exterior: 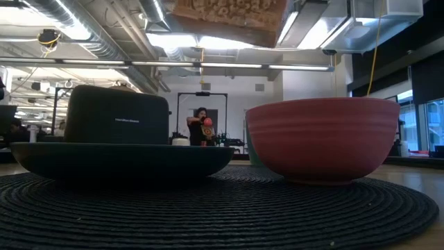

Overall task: Arrange a breakfast setting
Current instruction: Pour the cereal from the cereal box into the pink bowl on the placemat

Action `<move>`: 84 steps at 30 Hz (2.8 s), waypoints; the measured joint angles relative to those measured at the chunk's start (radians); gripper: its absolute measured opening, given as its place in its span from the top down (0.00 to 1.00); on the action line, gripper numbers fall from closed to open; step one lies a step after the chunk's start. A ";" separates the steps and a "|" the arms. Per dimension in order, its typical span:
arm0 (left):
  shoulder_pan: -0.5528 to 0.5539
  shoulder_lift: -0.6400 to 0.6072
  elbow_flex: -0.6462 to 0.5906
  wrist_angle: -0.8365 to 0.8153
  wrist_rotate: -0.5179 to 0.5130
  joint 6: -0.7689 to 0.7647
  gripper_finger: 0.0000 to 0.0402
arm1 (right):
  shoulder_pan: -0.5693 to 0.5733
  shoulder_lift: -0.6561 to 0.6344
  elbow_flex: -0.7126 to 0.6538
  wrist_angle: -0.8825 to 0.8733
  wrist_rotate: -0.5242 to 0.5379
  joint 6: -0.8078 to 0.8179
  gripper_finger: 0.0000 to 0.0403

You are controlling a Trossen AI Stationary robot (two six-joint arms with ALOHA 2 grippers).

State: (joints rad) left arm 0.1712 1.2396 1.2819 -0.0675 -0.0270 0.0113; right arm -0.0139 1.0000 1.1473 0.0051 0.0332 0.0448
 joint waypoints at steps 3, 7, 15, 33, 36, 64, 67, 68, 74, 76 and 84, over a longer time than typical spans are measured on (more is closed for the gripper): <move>0.013 0.000 0.000 -0.015 -0.007 -0.050 0.65 | 0.000 0.000 0.000 -0.013 0.012 0.000 1.00; 0.025 -0.018 0.008 -0.027 -0.045 -0.085 0.52 | 0.001 -0.009 -0.001 -0.016 0.050 -0.009 1.00; 0.029 -0.117 0.050 -0.117 -0.172 -0.088 0.38 | 0.002 -0.109 -0.001 -0.082 0.322 -0.113 1.00; 0.003 -0.100 0.049 -0.450 -0.255 -0.261 0.36 | -0.157 -0.165 -0.291 -0.457 0.882 0.153 1.00; 0.002 -0.098 0.049 -0.480 -0.252 -0.274 0.36 | -0.187 -0.175 -0.403 -0.367 0.893 0.158 1.00; -0.049 -0.103 0.049 -0.599 -0.267 -0.350 0.36 | -0.196 -0.337 -0.545 -0.326 0.752 0.214 0.63; -0.053 -0.103 0.049 -0.599 -0.269 -0.350 0.36 | -0.196 -0.378 -0.545 -0.351 0.753 0.213 0.54; -0.053 -0.103 0.049 -0.599 -0.268 -0.350 0.36 | -0.196 -0.390 -0.545 -0.362 0.753 0.213 0.52; -0.057 -0.103 0.048 -0.598 -0.258 -0.351 0.36 | -0.196 -0.438 -0.544 -0.354 0.727 0.213 0.46; -0.066 -0.110 0.048 -0.599 -0.243 -0.349 0.36 | -0.196 -0.450 -0.544 -0.340 0.705 0.212 0.46; -0.116 -0.175 0.048 -0.611 -0.303 -0.351 0.36 | -0.196 -0.476 -0.544 -0.235 0.615 0.145 0.46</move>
State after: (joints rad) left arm 0.0555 1.0646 1.3296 -0.6786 -0.3300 -0.3397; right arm -0.2100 0.5240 0.6033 -0.2296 0.6478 0.1895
